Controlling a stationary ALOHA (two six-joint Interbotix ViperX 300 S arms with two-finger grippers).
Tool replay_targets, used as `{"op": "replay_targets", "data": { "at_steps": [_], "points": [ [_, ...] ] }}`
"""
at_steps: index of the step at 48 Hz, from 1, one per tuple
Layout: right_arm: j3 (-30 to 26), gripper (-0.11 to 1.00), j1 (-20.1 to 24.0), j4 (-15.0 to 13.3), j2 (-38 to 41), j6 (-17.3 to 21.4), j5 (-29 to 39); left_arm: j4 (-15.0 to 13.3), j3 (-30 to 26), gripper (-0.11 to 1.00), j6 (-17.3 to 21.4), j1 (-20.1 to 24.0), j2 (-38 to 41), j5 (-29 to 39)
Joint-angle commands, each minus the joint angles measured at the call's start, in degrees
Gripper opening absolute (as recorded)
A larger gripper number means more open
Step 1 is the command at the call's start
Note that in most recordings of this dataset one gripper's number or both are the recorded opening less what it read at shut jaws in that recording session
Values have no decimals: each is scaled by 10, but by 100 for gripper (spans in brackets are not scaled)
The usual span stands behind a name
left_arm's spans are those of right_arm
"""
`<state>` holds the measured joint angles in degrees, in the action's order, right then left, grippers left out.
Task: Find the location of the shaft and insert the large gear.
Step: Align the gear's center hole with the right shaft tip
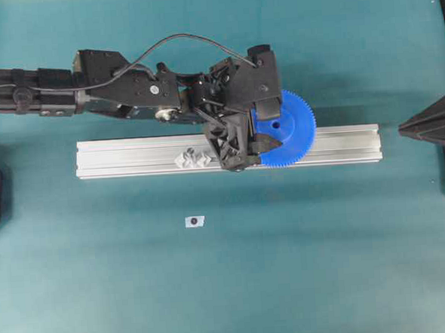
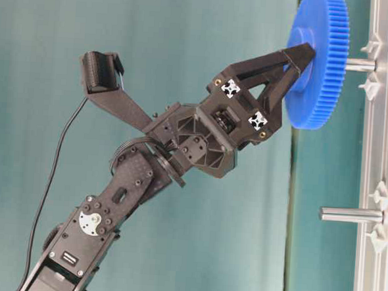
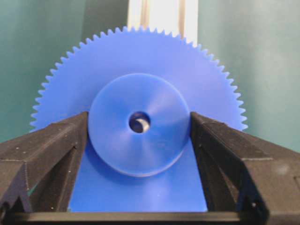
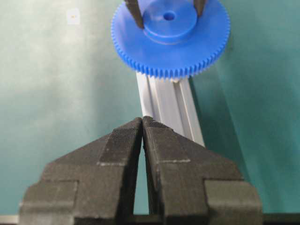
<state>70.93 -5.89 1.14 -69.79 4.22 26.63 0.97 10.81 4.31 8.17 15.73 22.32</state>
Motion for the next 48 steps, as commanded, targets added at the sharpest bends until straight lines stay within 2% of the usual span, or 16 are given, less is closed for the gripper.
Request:
{"op": "replay_targets", "data": {
  "at_steps": [1,10,36,48],
  "points": [
    [-6,14,-2,-1,4,4,-4,2,-2,82,0,5,-11,11],
    [-4,14,-2,-1,3,4,-6,2,-4,82,-1,10,-7,11],
    [-1,14,-2,-1,3,5,-11,2,-77,82,1,-3,19,3],
    [0,14,-2,-1,3,5,-11,2,-90,82,0,-6,21,3]
  ]
}}
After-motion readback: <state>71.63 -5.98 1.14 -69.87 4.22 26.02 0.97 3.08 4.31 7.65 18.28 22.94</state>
